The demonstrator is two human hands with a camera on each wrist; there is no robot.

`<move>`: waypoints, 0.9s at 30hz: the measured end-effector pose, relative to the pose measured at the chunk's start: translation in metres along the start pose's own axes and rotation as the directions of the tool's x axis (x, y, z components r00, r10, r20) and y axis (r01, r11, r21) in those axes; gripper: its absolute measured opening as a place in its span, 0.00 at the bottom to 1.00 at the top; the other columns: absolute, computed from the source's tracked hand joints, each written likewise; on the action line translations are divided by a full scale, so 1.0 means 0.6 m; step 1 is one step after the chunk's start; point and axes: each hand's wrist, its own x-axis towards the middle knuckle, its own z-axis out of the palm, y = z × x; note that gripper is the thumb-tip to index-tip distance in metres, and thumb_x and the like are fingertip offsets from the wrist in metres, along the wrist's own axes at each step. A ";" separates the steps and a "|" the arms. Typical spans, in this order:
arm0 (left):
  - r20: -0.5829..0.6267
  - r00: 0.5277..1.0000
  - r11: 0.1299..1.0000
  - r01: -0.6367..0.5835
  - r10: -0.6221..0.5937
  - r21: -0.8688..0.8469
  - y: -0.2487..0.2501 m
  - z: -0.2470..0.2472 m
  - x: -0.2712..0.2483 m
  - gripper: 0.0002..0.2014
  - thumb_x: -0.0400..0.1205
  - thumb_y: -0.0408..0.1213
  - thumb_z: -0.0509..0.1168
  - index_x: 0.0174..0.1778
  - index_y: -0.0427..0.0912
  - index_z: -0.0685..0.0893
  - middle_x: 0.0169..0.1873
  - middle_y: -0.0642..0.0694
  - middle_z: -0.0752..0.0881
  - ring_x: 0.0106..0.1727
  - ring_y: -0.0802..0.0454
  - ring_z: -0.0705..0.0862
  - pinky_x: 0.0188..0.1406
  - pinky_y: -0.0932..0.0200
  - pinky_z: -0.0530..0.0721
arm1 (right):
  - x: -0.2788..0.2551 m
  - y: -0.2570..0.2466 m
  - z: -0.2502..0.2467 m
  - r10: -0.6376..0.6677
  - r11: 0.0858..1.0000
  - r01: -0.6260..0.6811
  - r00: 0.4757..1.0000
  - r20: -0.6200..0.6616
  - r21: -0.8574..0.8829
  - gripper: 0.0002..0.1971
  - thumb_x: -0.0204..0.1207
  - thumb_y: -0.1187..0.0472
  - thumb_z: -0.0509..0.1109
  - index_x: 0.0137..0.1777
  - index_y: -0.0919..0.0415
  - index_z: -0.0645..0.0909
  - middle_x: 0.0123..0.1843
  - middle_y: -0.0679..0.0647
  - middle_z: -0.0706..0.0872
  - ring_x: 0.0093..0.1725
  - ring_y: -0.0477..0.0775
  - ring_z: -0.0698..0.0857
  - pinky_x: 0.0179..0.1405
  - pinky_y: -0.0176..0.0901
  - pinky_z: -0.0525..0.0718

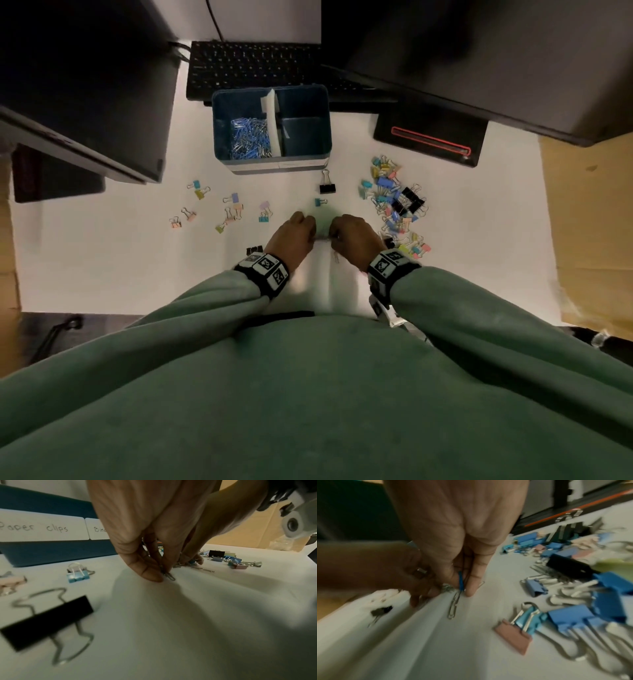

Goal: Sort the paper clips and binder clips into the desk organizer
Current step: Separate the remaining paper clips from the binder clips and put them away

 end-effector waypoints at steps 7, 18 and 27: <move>-0.013 0.998 0.998 -0.064 0.064 0.008 -0.015 0.000 -0.020 0.05 0.80 0.32 0.63 0.47 0.34 0.80 0.46 0.36 0.79 0.40 0.36 0.82 0.38 0.50 0.80 | 0.010 -0.049 -0.066 0.008 0.901 0.057 0.989 -0.148 0.430 0.04 0.75 0.68 0.72 0.48 0.63 0.86 0.41 0.54 0.88 0.37 0.51 0.87 0.38 0.44 0.88; -0.208 0.970 0.946 0.055 -0.127 -0.320 -0.030 -0.124 -0.051 0.02 0.78 0.31 0.66 0.41 0.42 0.80 0.37 0.49 0.85 0.36 0.54 0.80 0.33 0.71 0.74 | 0.231 -0.231 -0.143 -0.077 0.927 0.178 0.952 -0.295 0.330 0.04 0.76 0.68 0.72 0.49 0.65 0.87 0.45 0.56 0.90 0.39 0.46 0.86 0.45 0.38 0.88; -0.479 0.826 0.896 0.069 -0.298 -0.438 -0.057 -0.266 0.042 0.05 0.78 0.29 0.63 0.45 0.41 0.83 0.38 0.50 0.85 0.38 0.58 0.81 0.37 0.79 0.76 | 0.082 -0.096 -0.144 -0.081 0.945 0.162 0.958 -0.276 0.284 0.12 0.76 0.63 0.74 0.59 0.61 0.83 0.52 0.52 0.85 0.45 0.46 0.83 0.43 0.28 0.81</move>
